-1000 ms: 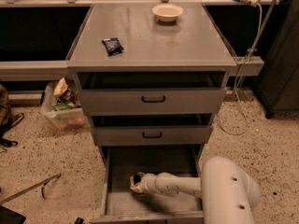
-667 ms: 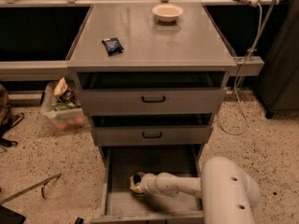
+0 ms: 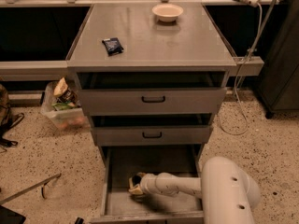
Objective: Place sponge into bottom drawer
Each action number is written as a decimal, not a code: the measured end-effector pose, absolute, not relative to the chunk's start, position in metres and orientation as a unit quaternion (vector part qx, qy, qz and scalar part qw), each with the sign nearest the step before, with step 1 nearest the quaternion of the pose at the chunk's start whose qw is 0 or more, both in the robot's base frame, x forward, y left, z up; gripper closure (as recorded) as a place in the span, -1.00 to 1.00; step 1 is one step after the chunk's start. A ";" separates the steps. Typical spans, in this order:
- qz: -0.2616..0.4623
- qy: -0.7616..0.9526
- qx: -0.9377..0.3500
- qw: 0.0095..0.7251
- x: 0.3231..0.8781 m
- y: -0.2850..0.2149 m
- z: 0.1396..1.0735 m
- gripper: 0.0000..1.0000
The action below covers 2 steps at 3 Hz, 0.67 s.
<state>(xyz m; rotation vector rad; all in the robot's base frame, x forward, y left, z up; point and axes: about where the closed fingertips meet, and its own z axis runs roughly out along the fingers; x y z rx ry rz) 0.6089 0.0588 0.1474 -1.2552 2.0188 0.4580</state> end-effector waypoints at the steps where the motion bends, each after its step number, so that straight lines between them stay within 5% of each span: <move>1: 0.177 0.780 -0.485 0.353 0.609 0.059 0.147 -1.00; 2: 0.177 0.780 -0.485 0.353 0.609 0.059 0.147 -1.00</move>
Offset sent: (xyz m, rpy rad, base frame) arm 0.0000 0.0000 0.0000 0.0000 0.0000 0.0000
